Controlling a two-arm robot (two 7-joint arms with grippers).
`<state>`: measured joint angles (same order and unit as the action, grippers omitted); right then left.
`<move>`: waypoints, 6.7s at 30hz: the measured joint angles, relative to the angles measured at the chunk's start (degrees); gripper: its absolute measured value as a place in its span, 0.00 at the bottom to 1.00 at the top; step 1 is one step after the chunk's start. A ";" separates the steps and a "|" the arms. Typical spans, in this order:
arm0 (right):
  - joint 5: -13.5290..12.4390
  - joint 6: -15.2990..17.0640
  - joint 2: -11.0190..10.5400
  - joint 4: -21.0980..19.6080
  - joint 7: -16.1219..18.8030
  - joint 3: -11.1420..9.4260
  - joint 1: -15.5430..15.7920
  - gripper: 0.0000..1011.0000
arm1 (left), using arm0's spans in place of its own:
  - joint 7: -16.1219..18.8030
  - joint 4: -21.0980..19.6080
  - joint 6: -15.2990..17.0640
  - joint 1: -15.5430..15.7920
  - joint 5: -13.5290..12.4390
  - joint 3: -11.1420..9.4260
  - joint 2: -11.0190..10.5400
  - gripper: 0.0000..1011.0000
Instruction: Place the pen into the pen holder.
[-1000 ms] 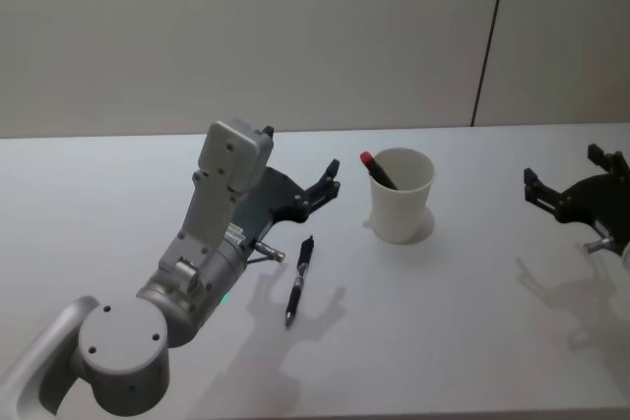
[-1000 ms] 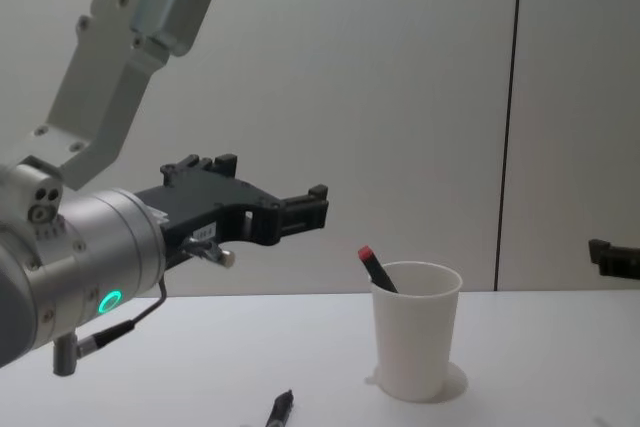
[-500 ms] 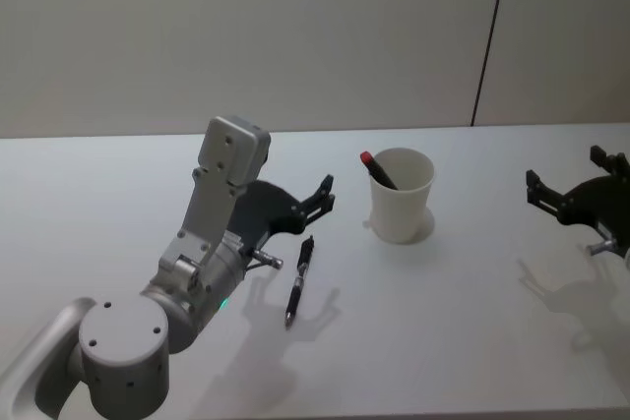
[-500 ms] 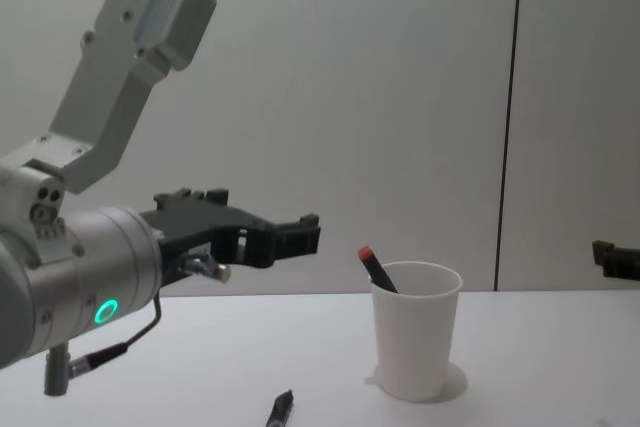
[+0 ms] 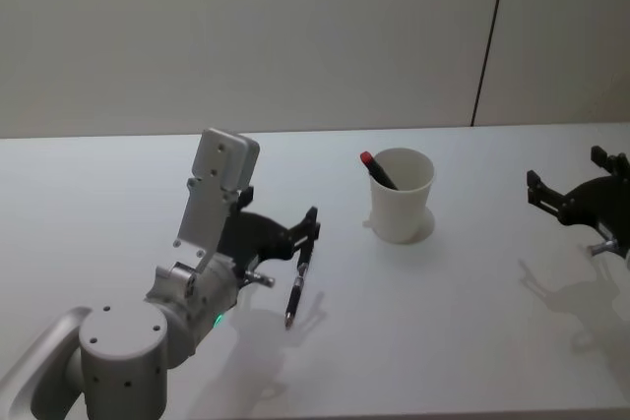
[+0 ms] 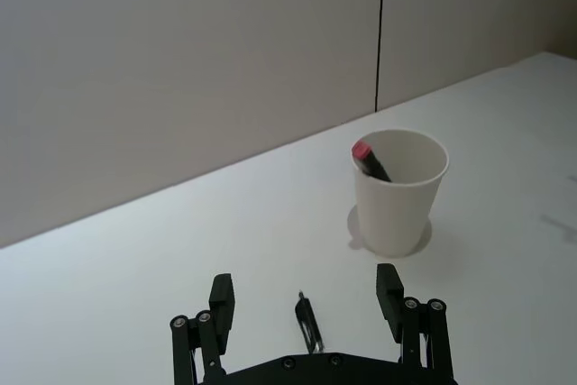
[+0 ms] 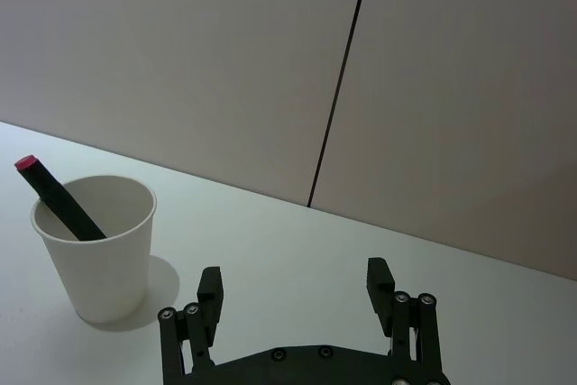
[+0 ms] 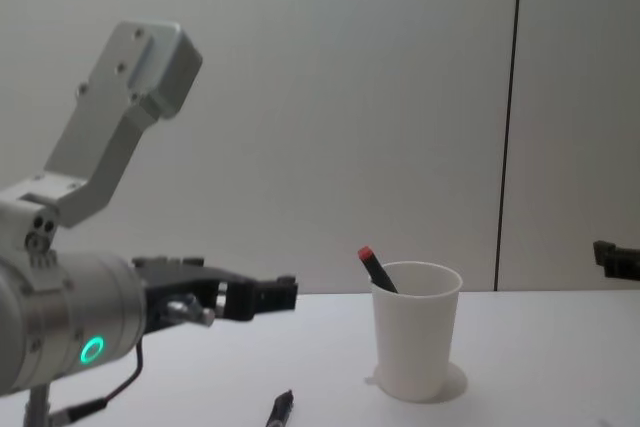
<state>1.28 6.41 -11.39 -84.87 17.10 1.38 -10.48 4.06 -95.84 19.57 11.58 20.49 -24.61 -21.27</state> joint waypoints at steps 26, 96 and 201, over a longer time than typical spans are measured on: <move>0.00 0.02 -0.03 -0.07 -0.01 0.00 0.06 0.99 | 1.03 6.31 10.09 1.40 3.52 0.29 2.71 0.99; 0.00 0.02 -0.02 -0.06 0.00 0.00 0.06 0.99 | -3.65 17.10 16.15 6.93 -4.34 -0.97 9.14 0.59; 0.00 0.02 -0.02 -0.06 -0.01 0.00 0.06 0.99 | -31.34 13.99 -25.35 6.24 -15.62 0.83 6.08 0.13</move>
<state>1.28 6.43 -11.41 -84.93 17.09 1.39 -10.42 -27.28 -81.85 -5.78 17.82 4.87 -23.78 -15.19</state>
